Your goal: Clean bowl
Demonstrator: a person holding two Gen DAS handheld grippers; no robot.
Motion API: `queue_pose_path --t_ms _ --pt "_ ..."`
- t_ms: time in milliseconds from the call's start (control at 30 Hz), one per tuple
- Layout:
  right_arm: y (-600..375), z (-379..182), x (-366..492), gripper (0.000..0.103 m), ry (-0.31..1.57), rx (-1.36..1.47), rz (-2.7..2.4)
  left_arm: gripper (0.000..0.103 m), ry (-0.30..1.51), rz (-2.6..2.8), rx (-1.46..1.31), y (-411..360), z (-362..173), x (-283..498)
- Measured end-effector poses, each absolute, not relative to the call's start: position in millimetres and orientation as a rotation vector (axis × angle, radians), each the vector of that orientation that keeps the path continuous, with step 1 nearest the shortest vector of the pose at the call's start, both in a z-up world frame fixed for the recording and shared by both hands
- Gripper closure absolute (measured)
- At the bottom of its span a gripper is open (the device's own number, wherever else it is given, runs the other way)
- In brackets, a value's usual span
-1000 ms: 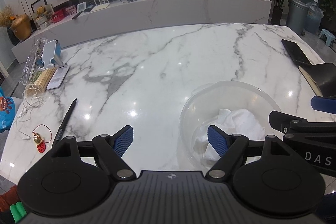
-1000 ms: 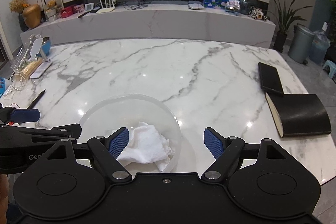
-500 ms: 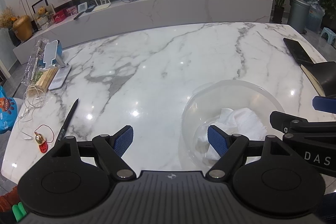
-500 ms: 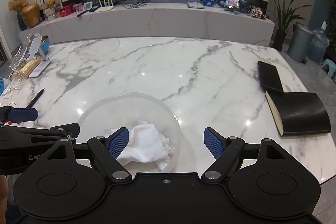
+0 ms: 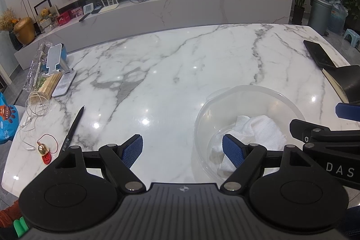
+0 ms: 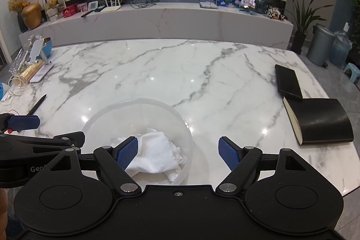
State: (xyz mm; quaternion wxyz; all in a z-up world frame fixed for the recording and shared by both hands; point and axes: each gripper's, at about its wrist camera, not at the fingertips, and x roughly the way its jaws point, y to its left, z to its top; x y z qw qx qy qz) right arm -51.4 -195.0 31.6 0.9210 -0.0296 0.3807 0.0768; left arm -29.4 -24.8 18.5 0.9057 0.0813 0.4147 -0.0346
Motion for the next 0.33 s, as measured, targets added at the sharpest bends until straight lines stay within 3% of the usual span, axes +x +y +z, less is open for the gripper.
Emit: queue_pose_path --t_ms 333 --pt "-192.1 31.0 -52.8 0.026 0.785 -0.059 0.152 0.026 0.856 -0.071 0.172 -26.0 18.3 -28.9"
